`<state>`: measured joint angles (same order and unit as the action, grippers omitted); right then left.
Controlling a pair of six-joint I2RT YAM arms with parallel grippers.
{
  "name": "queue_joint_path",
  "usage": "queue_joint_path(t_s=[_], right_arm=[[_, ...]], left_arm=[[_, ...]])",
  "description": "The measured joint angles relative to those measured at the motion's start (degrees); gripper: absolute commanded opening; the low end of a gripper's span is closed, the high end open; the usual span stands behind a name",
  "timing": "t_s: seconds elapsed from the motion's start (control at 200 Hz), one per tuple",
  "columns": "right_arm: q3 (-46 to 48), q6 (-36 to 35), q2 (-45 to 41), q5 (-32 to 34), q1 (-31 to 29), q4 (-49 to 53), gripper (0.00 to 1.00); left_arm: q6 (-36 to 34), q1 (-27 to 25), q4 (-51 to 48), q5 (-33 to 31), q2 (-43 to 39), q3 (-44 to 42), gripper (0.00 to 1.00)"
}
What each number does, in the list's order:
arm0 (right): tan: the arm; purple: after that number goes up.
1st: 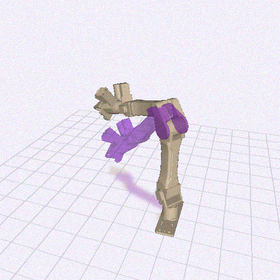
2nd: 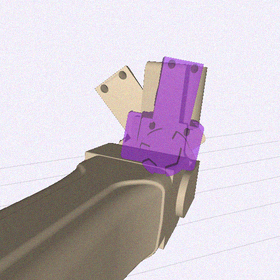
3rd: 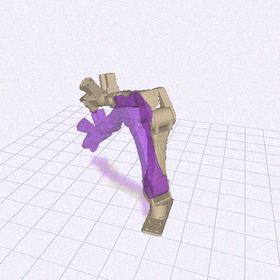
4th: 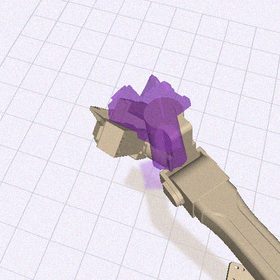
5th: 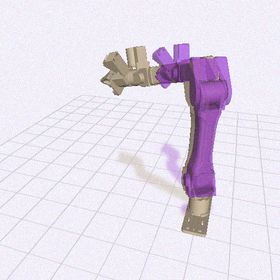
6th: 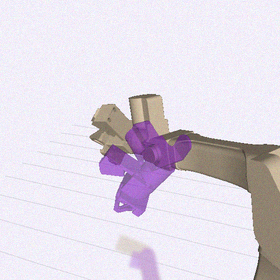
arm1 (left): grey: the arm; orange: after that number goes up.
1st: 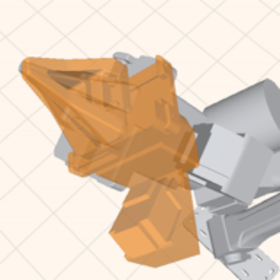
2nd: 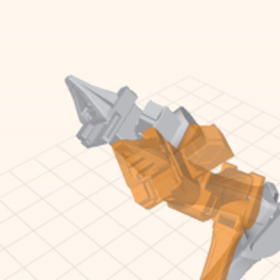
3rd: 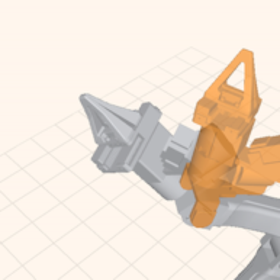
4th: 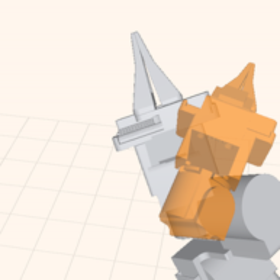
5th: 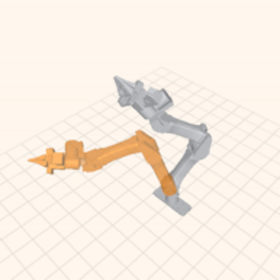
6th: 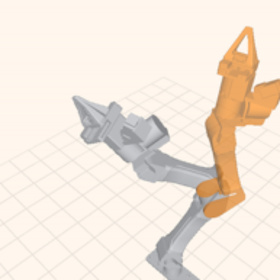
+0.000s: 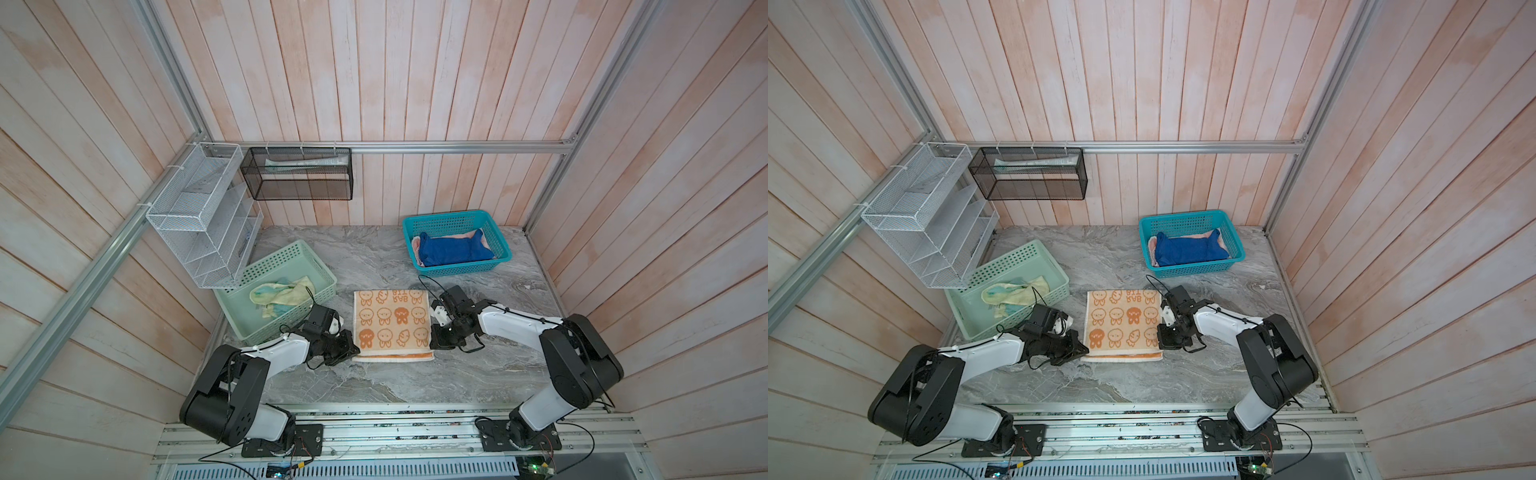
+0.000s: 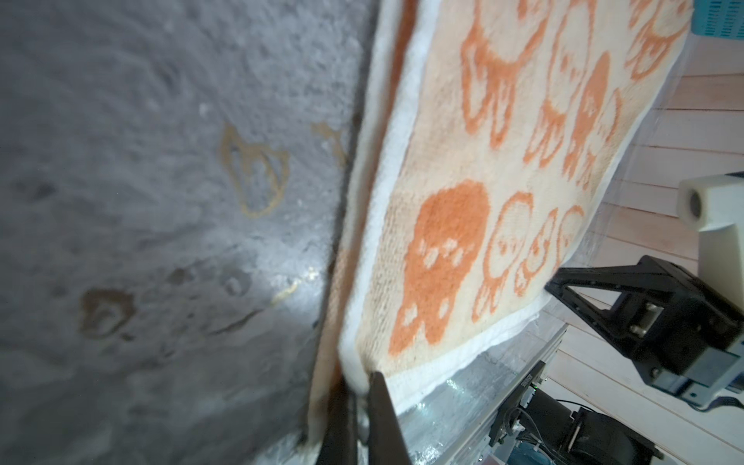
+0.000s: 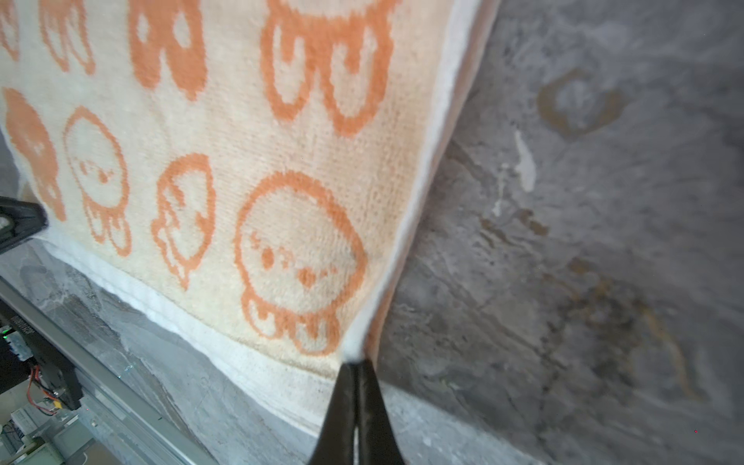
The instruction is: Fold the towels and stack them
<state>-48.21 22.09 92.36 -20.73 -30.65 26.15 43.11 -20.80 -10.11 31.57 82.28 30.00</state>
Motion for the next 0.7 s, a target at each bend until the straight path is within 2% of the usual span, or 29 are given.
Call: queue_joint_path(t_s=[0.175,0.41,0.575,0.685,0.7], right_arm=[[-2.3,0.2,-1.6,1.5,0.0,2.1,0.00],[-3.4,2.4,-11.1,3.0,-1.0,5.6,0.00],[0.7,6.0,-14.6,2.7,-4.5,4.0,0.00],[6.3,8.0,-13.1,1.7,-5.4,2.1,0.00],[6.8,8.2,-12.7,1.5,-5.4,2.0,0.04]], left_arm=[[0.0,0.0,-1.4,-0.5,-0.3,1.6,0.00],[-0.5,0.3,-6.2,-1.2,-5.9,6.6,0.00],[-0.4,0.4,-7.6,-1.8,-8.6,5.9,0.00],[-0.2,0.4,-7.0,-1.8,-8.3,2.1,0.14],[0.1,0.4,-7.0,-1.8,-8.2,1.7,0.17]])
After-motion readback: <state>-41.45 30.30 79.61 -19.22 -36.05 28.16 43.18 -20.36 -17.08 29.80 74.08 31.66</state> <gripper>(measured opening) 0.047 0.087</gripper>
